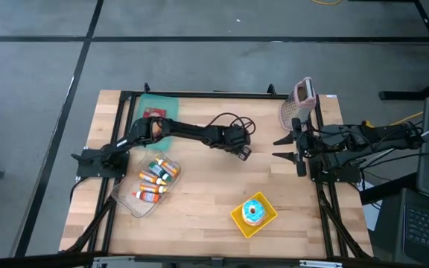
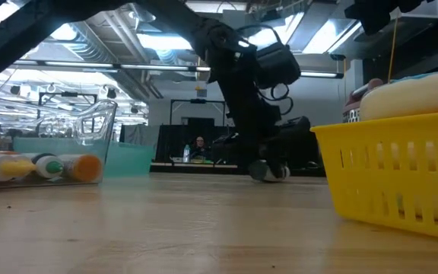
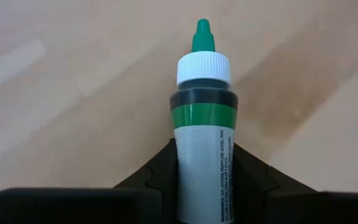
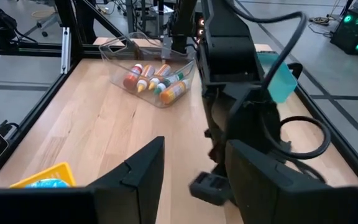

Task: Pick & Place Food Item
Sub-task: Put the green food coloring bottle into the transparent bin

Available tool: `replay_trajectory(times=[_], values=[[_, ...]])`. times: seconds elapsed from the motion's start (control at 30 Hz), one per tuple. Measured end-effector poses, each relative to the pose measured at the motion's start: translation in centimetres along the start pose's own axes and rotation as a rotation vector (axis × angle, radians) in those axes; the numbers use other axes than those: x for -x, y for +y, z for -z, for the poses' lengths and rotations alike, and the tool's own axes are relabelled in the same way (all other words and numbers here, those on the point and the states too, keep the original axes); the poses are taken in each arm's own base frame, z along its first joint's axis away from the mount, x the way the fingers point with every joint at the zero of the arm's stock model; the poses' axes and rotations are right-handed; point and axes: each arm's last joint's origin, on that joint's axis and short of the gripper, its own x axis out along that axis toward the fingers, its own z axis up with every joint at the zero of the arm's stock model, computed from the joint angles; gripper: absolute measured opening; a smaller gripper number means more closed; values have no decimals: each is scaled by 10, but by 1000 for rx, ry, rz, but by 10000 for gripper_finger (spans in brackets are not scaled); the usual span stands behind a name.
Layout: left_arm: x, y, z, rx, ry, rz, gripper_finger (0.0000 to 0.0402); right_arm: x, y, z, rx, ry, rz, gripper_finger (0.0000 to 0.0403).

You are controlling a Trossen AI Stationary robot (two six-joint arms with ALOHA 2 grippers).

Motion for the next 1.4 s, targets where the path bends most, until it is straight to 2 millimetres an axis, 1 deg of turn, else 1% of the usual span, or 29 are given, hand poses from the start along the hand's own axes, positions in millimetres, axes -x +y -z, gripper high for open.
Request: replay_trajectory(times=[0.07,0.17,0.3,0.4,0.57,0.7,0.83,0.97,1.03,1.17,1.3,1.4], values=[[12,-1,0,-46,24,-30,99,0,0,0,-3,-1,0,168],[33,-2,6,-107,45,-115,99,0,0,0,-7,-1,0,168],[82,-3,13,-148,41,-229,99,0,0,0,-7,-2,0,168],[112,-8,27,-178,42,-285,99,0,0,0,-4,-3,0,168],[173,-26,45,-164,-30,-187,98,0,0,-2,-4,-24,-2,168],[210,-33,75,-135,-18,-182,97,0,0,-3,-5,-26,-10,168],[247,-28,111,-70,32,-255,96,0,1,-3,-6,-31,-28,168],[271,-26,146,0,90,-327,96,0,1,-4,-7,-38,-32,168],[279,-27,162,24,136,-329,95,0,1,-4,-7,-38,-32,168],[285,-30,191,35,190,-320,95,0,1,-4,-7,-38,-32,168],[287,-28,213,72,219,-349,95,0,1,-4,-7,-38,-32,168],[285,-23,227,85,209,-383,95,0,1,-4,-7,-38,-32,168]])
